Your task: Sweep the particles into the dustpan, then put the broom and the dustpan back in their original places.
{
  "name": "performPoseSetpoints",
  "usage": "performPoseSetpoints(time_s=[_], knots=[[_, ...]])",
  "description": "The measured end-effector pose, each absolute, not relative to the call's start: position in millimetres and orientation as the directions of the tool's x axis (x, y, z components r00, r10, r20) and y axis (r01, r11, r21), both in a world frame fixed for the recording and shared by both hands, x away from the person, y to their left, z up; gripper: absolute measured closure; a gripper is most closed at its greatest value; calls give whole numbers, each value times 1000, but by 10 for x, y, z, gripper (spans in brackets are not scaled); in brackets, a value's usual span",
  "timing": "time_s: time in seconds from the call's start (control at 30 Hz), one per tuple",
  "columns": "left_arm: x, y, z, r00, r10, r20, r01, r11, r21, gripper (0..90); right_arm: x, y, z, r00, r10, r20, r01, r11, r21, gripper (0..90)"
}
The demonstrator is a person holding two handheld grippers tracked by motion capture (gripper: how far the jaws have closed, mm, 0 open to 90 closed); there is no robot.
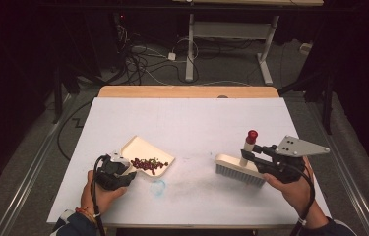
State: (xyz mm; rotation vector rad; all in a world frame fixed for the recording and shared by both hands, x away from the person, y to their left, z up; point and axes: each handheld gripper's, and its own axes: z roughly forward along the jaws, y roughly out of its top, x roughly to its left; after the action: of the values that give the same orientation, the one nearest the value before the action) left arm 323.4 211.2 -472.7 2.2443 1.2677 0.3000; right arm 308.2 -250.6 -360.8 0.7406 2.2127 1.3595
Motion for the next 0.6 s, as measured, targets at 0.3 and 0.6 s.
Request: performPoseSetpoints(time_s=[0.3,0.6], knots=[[3265,2085,-4774,485,870,-83,744,-361,563,637,3141,-2829,-3616,-785,620,3,280,351,894,700],[3148,1838,-4754,516,846,-133,734,-357,577,477,3536,-2835,-3634,-749,662,25,318,326,890,670]])
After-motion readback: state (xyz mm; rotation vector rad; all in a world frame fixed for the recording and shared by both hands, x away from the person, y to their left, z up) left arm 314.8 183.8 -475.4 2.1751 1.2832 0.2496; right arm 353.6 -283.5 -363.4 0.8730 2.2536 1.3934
